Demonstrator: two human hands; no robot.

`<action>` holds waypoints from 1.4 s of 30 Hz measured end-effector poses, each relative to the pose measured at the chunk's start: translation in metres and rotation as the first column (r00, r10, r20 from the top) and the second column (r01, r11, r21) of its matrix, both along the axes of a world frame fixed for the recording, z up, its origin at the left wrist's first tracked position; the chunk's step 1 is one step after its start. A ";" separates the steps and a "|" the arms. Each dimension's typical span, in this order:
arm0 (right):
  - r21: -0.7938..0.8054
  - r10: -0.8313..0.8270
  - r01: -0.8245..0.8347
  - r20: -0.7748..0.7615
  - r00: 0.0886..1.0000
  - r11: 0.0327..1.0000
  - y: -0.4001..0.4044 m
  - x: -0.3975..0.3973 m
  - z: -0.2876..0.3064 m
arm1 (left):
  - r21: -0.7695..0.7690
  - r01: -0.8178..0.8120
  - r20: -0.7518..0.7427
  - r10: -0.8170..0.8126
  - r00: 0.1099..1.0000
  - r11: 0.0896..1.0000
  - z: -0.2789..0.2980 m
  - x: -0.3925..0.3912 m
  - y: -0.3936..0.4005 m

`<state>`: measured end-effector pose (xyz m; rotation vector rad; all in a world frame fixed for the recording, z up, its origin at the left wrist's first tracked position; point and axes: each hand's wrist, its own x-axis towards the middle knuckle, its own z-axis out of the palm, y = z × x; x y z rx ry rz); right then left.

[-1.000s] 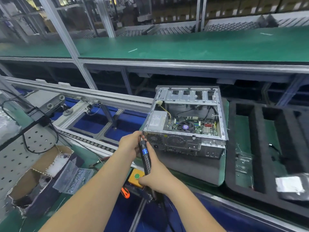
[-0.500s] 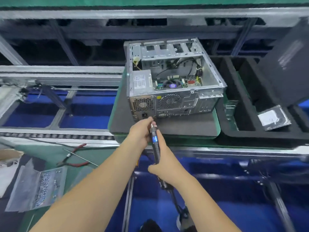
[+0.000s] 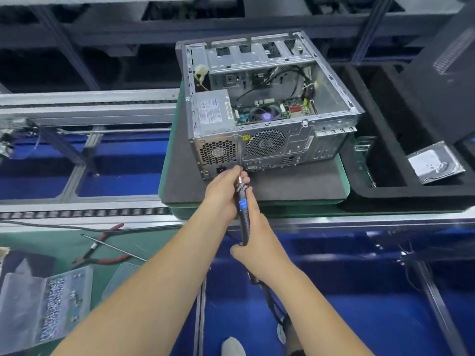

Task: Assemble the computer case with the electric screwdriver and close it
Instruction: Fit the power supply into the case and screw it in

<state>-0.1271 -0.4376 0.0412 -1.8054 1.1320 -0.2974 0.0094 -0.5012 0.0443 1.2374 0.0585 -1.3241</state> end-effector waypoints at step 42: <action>0.199 0.017 -0.008 -0.042 0.999 0.980 0.005 -0.003 -0.004 | 0.367 -0.016 0.695 -0.262 0.670 0.930 -0.009 0.010 0.014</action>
